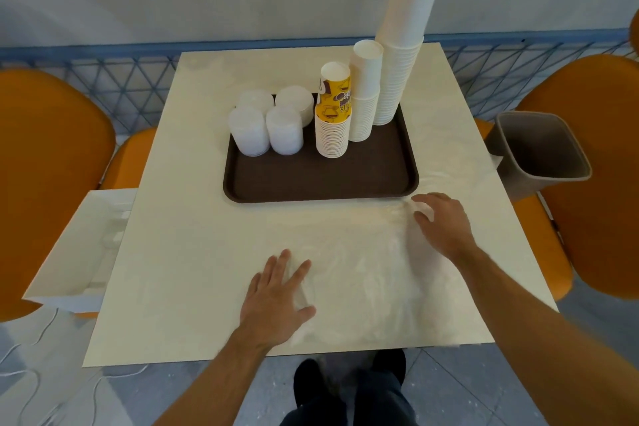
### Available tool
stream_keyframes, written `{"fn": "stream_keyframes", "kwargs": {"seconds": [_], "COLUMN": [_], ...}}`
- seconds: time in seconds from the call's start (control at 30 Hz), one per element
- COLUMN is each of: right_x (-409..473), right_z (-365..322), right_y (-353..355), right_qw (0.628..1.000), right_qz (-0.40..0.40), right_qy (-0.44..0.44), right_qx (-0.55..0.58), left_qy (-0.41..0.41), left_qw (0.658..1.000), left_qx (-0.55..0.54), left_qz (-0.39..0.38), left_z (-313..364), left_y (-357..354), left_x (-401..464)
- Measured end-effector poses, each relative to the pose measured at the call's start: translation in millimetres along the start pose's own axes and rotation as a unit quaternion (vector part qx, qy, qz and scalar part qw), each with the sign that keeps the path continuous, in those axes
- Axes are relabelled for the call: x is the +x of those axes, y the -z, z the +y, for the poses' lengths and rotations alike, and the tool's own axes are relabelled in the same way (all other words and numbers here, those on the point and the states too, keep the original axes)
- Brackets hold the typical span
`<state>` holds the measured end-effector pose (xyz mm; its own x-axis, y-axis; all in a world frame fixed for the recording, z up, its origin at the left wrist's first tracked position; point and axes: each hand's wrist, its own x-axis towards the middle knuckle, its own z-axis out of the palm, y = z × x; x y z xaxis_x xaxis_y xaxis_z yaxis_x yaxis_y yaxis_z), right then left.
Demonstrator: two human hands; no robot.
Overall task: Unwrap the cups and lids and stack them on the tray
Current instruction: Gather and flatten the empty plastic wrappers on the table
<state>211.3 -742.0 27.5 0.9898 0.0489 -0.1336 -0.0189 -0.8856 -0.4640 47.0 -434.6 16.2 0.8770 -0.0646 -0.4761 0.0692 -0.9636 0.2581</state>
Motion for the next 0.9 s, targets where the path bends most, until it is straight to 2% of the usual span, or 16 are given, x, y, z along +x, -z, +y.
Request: {"fn": "stream_keyframes", "kwargs": {"seconds": [0.1, 0.27, 0.53, 0.67, 0.77, 0.83, 0.9], "right_x": [-10.2, -55.5, -91.3, -91.5, -92.0, -91.1, -90.0], "right_z": [8.7, 48.4, 61.6, 66.2, 68.2, 67.6, 66.3], "right_y": [1.9, 8.4, -4.9, 4.9, 7.2, 8.9, 12.7], "right_qw": [0.999, 0.994, 0.995, 0.991, 0.988, 0.986, 0.983], "right_qz": [0.028, 0.04, -0.003, 0.025, 0.004, 0.018, 0.037], "right_qy": [-0.014, -0.104, -0.089, -0.119, -0.143, -0.149, -0.164], "right_qx": [0.008, 0.004, 0.044, 0.046, 0.065, 0.067, 0.067], "left_qy": [-0.006, -0.024, -0.049, -0.056, -0.057, -0.019, 0.082], "left_qw": [1.0, 0.999, 0.999, 0.998, 0.998, 0.996, 0.982], "left_qx": [0.009, 0.021, 0.016, 0.014, -0.021, -0.082, -0.142], "left_qz": [0.005, 0.003, -0.009, -0.021, -0.012, 0.035, 0.088], "left_z": [11.2, 39.6, 84.8, 96.2, 102.1, 101.2, 91.2], "left_y": [-2.8, -9.1, -16.1, -16.9, -14.8, -7.2, 5.1], "left_x": [2.1, 9.2, 20.6, 23.5, 22.9, 22.6, 22.1]}}
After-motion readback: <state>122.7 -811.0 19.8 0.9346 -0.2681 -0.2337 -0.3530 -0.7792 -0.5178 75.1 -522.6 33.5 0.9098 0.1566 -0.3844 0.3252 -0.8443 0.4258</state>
